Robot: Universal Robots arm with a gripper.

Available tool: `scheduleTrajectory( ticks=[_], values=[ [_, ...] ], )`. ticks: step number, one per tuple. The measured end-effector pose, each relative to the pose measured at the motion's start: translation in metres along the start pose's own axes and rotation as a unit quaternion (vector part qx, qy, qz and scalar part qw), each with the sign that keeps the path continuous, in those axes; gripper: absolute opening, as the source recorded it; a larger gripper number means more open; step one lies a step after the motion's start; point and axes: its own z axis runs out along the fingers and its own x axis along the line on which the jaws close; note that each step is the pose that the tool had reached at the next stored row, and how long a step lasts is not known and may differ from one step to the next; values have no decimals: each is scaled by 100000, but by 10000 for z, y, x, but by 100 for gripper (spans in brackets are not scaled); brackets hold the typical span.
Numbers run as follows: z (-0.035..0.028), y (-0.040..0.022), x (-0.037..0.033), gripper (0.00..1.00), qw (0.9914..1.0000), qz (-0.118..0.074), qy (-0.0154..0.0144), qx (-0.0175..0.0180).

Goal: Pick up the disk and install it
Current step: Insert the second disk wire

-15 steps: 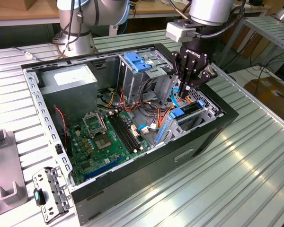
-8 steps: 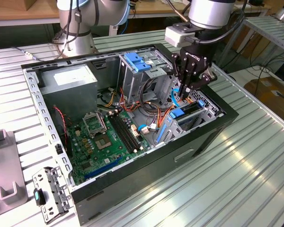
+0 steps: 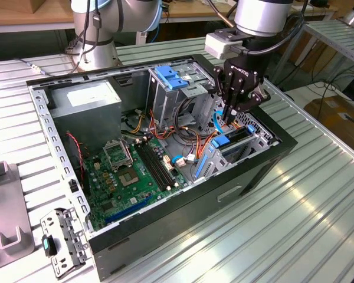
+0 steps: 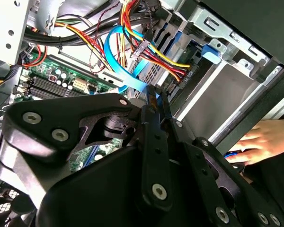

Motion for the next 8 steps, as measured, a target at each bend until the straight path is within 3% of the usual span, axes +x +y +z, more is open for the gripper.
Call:
scheduleTrajectory(
  ticks=[4, 8],
  values=[
    [0, 1, 0, 16, 100000, -1, 1, 7],
    [2, 45, 19, 16, 99995, 3, -87, 1004]
  ],
)
